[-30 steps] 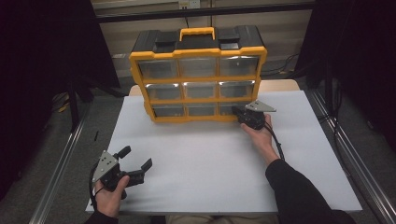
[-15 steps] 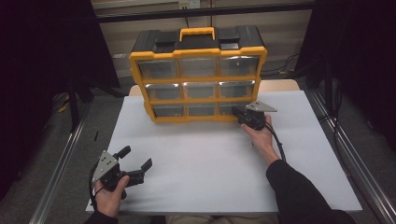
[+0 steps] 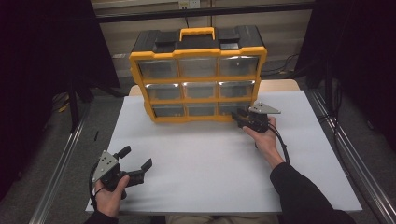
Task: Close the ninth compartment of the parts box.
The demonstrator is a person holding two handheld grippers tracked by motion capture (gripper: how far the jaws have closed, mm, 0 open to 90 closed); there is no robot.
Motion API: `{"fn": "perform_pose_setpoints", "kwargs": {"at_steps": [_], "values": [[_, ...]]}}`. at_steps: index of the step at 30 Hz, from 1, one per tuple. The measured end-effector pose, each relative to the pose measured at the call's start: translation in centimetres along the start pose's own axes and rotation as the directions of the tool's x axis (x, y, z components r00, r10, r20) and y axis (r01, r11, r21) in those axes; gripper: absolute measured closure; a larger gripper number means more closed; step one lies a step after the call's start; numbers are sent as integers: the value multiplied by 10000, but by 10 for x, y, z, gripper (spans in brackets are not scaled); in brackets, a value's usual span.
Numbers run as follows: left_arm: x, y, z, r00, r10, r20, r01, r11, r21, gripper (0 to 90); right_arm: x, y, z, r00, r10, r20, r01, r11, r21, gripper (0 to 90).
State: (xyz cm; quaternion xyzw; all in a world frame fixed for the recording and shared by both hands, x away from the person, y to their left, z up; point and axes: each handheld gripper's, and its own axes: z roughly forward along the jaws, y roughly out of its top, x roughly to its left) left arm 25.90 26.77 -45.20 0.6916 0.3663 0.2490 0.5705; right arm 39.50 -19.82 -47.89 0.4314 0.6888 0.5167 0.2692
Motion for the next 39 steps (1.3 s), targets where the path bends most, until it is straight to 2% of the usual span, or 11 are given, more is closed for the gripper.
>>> {"fn": "perform_pose_setpoints", "kwargs": {"at_steps": [2,11,13,21,28,34,39], "values": [[0,0,0,10000,29,20,-29,10000,-7,32,0,1,-2,10000,4,-35,-4,10000,-2,529],[0,0,0,10000,37,6,-37,10000,-15,32,2,3,-12,9999,92,-116,-92,10000,28,322],[0,0,0,10000,31,4,-31,10000,-41,32,2,3,-14,9999,96,-87,-95,9999,96,245],[0,0,0,10000,-76,4,76,10000,-60,32,5,7,-22,9998,170,-85,-170,9999,23,93],[0,0,0,10000,-55,23,55,10000,-61,32,5,8,-31,9993,241,-285,-239,9997,56,34],[0,0,0,10000,-54,27,54,10000,-59,32,2,9,-45,9999,105,-121,-106,9999,-92,35],[0,0,0,10000,-28,52,28,10000,-16,32,0,5,-55,9999,137,14,-137,9999,-13,34]]}}
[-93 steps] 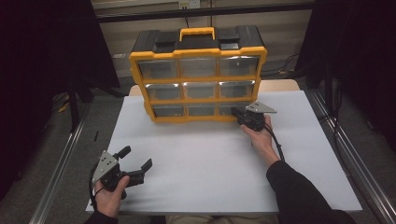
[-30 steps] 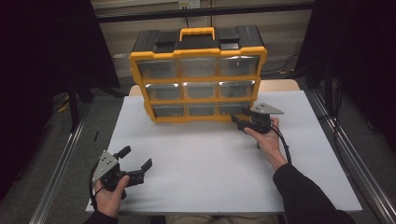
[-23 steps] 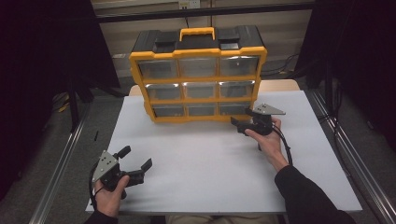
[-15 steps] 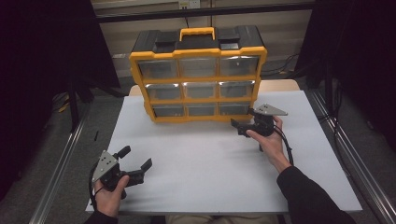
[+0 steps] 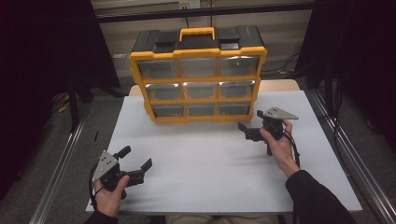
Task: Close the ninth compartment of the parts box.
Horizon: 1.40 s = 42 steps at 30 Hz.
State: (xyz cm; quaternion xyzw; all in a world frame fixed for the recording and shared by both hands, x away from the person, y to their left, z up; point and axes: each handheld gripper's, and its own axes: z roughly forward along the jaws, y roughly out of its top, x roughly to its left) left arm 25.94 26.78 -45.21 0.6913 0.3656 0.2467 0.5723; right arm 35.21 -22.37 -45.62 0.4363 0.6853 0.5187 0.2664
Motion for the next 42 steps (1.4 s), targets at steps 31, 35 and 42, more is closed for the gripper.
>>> {"fn": "perform_pose_setpoints", "kwargs": {"at_steps": [31,35,42], "values": [[2,-1,-2,9997,-116,-219,119,9998,143,33,-1,-13,-77,9990,-4,457,23,9991,-413,27],[1,-1,-2,9996,-109,-244,112,9998,144,33,-1,-18,-88,9986,-31,520,53,9991,-428,27],[1,-1,-4,9996,-81,-261,85,9999,138,35,-4,-23,-109,9966,23,818,18,9988,-494,20]]}}
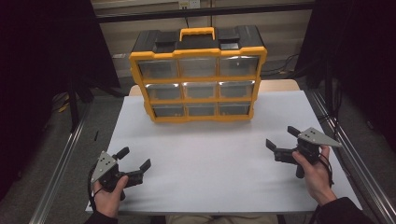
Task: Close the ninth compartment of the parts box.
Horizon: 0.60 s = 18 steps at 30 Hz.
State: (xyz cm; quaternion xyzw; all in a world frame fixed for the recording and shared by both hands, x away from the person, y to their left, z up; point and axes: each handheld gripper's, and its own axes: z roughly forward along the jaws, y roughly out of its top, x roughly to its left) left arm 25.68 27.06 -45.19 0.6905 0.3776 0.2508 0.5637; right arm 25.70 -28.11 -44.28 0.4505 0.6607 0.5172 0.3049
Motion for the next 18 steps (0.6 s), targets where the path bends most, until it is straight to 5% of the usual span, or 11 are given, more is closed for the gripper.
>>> {"fn": "perform_pose_setpoints", "kwargs": {"at_steps": [18], "values": [[-3,0,-7,10000,9,-27,-9,10000,43,35,3,-16,-43,9998,-192,-110,192,9998,22,24]]}}
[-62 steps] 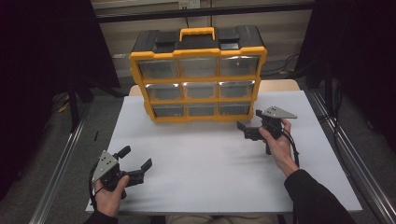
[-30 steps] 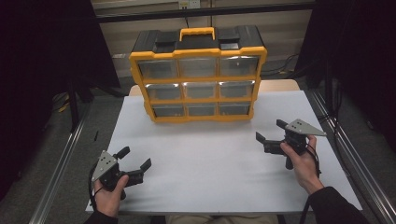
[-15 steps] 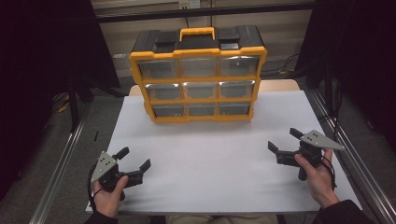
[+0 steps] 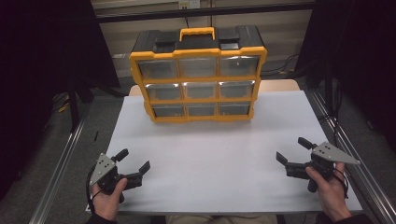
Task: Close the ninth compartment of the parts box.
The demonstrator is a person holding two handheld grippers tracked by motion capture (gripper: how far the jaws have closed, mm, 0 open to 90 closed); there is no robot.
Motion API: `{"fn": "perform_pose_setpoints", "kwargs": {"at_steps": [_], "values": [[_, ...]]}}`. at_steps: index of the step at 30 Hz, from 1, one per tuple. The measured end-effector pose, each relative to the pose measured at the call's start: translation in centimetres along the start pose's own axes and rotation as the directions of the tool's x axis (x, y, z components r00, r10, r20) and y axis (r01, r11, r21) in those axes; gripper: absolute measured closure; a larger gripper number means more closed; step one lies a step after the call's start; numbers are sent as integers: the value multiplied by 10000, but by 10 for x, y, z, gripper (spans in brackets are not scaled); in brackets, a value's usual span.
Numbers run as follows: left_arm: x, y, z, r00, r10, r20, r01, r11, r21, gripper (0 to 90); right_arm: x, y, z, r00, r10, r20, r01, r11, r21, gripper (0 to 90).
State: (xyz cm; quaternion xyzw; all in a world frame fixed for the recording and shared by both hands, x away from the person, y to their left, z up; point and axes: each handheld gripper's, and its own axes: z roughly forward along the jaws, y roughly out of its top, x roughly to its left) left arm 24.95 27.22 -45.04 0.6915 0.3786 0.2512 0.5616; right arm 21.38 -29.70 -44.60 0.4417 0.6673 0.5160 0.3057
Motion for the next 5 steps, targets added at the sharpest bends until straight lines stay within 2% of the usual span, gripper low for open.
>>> {"fn": "perform_pose_setpoints", "kwargs": {"at_steps": [5], "values": [[2,-1,2,10000,-3,8,2,9995,304,41,1,-2,2,9999,-146,-53,146,9999,52,25]]}}
